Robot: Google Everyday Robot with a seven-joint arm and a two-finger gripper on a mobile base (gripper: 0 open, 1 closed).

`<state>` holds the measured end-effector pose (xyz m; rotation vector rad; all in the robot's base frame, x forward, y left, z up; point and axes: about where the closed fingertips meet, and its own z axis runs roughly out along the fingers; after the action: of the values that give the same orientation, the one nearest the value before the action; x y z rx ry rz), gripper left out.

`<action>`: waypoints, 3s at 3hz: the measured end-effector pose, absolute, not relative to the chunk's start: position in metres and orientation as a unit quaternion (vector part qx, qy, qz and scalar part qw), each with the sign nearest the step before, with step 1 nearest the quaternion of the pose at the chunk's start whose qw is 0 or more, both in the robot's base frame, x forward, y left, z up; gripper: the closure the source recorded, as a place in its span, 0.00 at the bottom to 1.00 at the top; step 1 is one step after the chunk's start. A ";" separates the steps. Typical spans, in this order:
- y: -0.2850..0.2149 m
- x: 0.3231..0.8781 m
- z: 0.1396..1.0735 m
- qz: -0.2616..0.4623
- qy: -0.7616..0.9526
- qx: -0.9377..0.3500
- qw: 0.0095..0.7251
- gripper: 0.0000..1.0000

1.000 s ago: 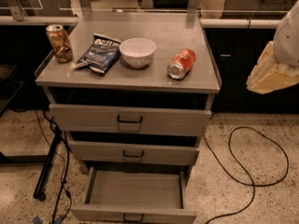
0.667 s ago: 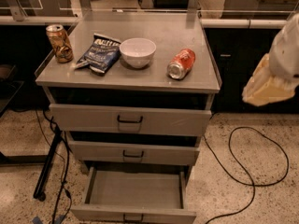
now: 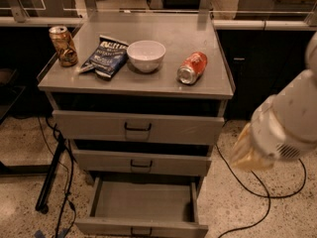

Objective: Close bottom drawer

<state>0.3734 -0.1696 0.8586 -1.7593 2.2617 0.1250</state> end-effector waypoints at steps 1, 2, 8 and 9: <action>-0.168 0.358 0.830 0.056 0.783 -0.609 0.111 1.00; -0.168 0.358 0.830 0.056 0.783 -0.609 0.111 1.00; -0.148 0.345 0.623 0.144 0.812 -0.560 0.073 1.00; -0.146 0.350 0.579 0.159 0.826 -0.535 0.072 1.00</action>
Offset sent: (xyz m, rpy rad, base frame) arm -0.0168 0.0017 -0.0306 -0.0125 0.0608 0.0057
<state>0.3495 -0.1457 0.5787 -1.6085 2.4841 0.4785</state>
